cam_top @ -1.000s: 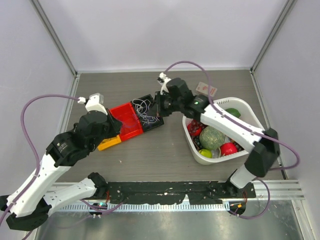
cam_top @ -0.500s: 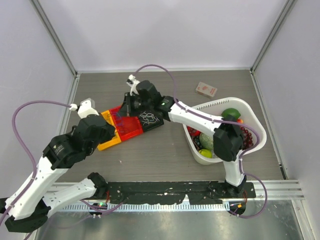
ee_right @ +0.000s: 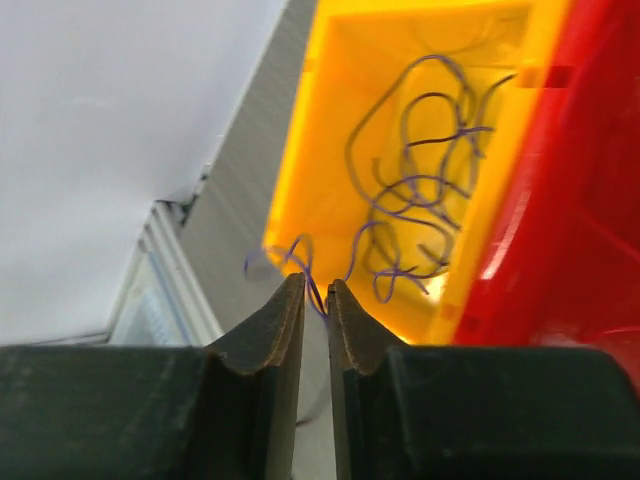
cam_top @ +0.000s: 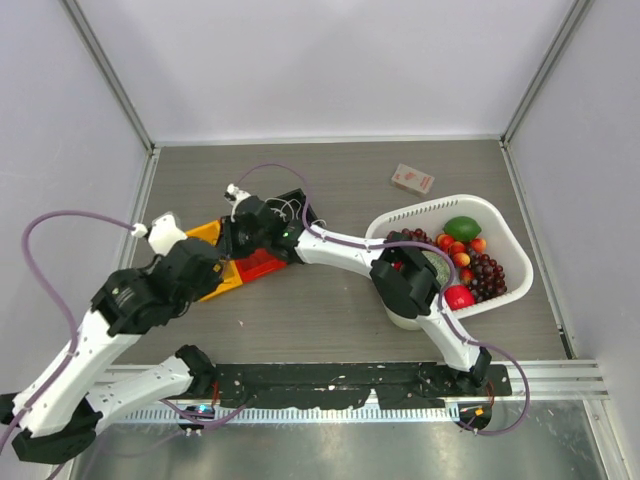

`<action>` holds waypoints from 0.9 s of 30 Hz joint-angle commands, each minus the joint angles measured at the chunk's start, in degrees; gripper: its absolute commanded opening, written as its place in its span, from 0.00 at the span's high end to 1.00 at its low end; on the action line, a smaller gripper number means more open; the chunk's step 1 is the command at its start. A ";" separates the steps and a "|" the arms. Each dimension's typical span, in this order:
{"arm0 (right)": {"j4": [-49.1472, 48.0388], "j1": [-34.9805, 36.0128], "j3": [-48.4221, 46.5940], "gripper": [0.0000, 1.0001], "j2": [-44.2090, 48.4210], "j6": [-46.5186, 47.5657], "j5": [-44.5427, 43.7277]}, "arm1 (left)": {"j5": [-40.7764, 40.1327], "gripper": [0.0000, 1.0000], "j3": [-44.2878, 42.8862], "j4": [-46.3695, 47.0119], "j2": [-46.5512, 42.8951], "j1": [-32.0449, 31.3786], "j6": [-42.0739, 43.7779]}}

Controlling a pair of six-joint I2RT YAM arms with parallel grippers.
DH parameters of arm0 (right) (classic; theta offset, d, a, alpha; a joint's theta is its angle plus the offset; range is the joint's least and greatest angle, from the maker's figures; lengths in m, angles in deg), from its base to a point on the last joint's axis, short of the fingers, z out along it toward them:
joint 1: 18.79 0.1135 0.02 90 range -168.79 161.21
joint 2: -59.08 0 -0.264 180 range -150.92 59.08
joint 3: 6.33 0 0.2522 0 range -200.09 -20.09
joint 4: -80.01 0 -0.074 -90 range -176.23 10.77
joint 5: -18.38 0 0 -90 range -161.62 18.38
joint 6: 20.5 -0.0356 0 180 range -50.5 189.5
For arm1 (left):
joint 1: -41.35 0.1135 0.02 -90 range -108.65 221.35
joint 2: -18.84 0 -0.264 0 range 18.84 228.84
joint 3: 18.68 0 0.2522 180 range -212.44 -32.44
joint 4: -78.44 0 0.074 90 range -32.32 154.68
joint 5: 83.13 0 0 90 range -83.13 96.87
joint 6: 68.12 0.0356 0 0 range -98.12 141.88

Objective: Untangle the cables

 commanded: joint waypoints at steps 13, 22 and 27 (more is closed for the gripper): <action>19.61 -3.80 -3.72 0.34 11.26 8.22 -5.96 | 12.54 1.00 -4.11 8.17 12.63 26.17 14.29; 24.37 -11.37 4.62 0.29 27.34 11.29 1.77 | 9.92 1.00 -8.33 5.90 22.48 35.32 16.23; 27.27 -11.54 10.67 0.29 37.27 12.97 -0.33 | 8.07 1.00 -7.19 9.05 24.32 36.20 16.41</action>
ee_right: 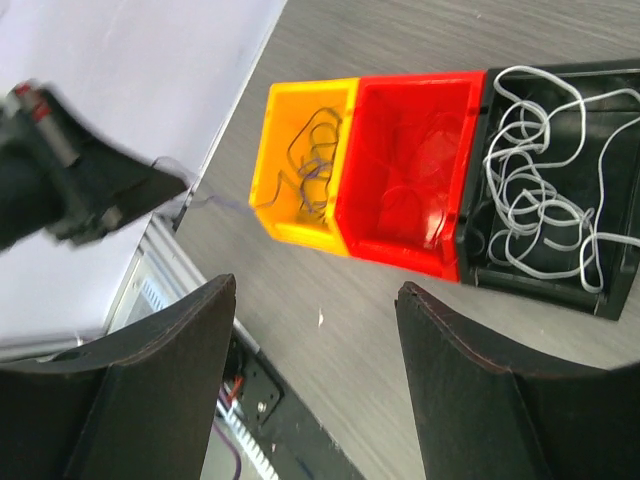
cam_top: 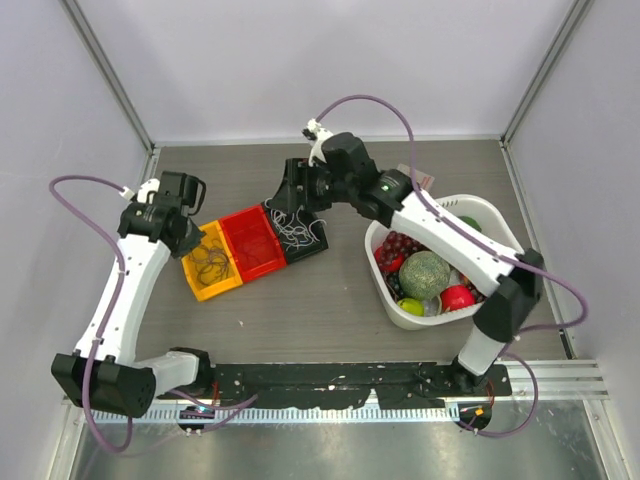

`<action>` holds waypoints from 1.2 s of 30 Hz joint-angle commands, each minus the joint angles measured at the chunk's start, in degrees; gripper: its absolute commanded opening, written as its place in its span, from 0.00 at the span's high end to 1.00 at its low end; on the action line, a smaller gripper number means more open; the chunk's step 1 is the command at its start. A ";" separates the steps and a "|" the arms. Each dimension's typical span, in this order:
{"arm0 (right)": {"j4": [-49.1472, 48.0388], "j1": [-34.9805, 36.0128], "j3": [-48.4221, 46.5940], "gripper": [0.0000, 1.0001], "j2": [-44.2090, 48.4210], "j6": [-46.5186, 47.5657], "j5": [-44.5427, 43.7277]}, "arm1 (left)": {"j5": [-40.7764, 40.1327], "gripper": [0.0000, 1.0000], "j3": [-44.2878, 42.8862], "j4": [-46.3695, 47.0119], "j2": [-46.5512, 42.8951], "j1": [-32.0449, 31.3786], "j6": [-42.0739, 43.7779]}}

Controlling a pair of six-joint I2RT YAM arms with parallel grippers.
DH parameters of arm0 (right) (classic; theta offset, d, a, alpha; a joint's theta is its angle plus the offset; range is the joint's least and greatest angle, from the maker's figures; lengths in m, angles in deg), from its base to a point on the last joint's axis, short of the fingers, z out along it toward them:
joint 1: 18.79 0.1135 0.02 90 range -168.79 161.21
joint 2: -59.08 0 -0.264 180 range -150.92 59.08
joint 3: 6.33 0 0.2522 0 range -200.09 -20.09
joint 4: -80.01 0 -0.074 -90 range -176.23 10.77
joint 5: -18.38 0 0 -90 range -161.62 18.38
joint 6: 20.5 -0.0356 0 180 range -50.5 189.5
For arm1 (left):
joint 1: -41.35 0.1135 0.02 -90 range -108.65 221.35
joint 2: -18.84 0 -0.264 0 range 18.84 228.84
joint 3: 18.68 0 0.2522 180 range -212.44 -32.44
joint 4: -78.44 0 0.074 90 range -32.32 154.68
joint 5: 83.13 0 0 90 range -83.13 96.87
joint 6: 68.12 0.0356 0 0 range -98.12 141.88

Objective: Untangle the cables

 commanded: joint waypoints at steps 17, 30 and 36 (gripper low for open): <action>12.72 -0.28 24.88 0.26 43.92 3.03 -14.05 | -3.04 0.76 -3.50 9.95 24.50 3.40 3.35; 17.47 -0.27 19.26 0.21 48.32 7.07 -33.12 | 11.79 0.05 -4.74 8.97 6.06 3.59 1.41; 19.92 -0.36 15.57 0.11 51.66 14.70 -44.82 | 35.50 0.00 -1.41 23.10 -4.84 2.71 -0.42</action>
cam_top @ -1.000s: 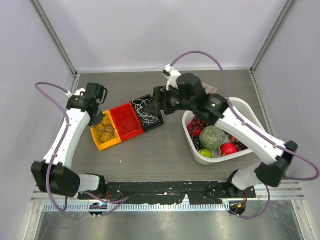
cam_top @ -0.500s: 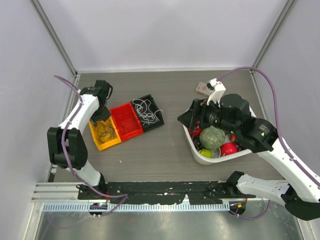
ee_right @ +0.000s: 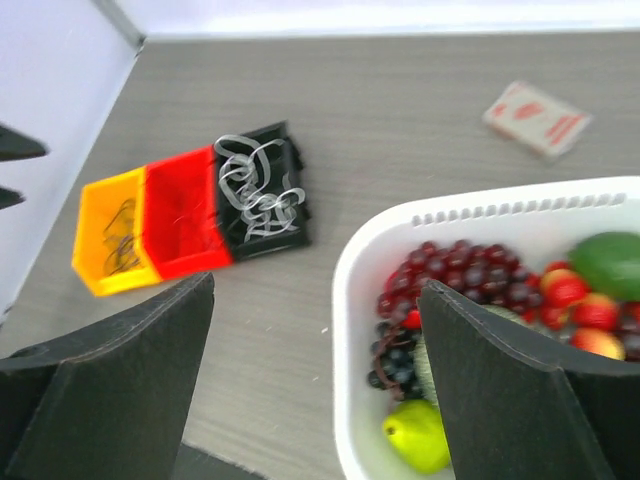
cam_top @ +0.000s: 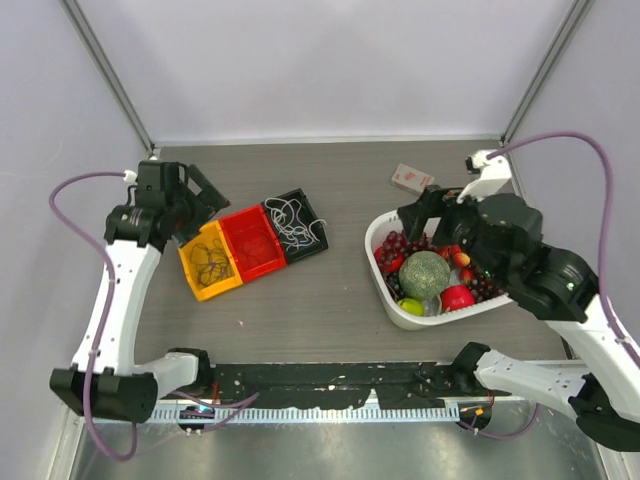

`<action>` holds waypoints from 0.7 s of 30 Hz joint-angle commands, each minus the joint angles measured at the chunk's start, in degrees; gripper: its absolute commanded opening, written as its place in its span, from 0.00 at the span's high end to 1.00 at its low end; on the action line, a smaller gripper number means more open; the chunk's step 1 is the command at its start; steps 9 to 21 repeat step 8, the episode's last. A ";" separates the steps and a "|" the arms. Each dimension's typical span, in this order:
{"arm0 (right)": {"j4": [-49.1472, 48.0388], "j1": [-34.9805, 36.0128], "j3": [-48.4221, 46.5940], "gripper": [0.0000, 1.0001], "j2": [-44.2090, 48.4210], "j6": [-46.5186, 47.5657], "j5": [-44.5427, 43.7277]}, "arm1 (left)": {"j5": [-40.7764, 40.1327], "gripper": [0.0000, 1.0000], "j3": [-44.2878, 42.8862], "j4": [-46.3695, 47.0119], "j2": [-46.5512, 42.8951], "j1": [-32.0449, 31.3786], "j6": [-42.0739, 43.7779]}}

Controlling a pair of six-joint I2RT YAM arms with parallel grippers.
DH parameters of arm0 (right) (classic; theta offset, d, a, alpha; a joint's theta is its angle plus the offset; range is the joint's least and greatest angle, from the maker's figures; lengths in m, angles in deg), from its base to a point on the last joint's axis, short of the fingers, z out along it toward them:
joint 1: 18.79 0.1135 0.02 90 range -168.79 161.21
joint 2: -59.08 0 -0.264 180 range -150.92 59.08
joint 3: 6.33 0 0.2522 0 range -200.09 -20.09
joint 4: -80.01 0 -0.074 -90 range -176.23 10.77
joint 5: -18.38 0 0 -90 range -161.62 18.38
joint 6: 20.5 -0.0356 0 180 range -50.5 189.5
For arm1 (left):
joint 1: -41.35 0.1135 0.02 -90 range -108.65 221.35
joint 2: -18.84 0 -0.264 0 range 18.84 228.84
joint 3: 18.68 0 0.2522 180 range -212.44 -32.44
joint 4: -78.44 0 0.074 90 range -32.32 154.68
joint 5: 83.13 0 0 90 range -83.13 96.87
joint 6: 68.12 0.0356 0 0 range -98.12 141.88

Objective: Untangle the cables

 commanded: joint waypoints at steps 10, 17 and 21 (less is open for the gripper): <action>2.72 -0.01 -19.76 0.06 6.58 14.07 -23.41 | 22.64 0.00 -4.25 27.25 -13.49 -11.48 -5.24; 2.72 -0.01 -19.76 0.06 6.58 14.07 -23.41 | 22.64 0.00 -4.25 27.25 -13.49 -11.48 -5.24; 2.72 -0.01 -19.76 0.06 6.58 14.07 -23.41 | 22.64 0.00 -4.25 27.25 -13.49 -11.48 -5.24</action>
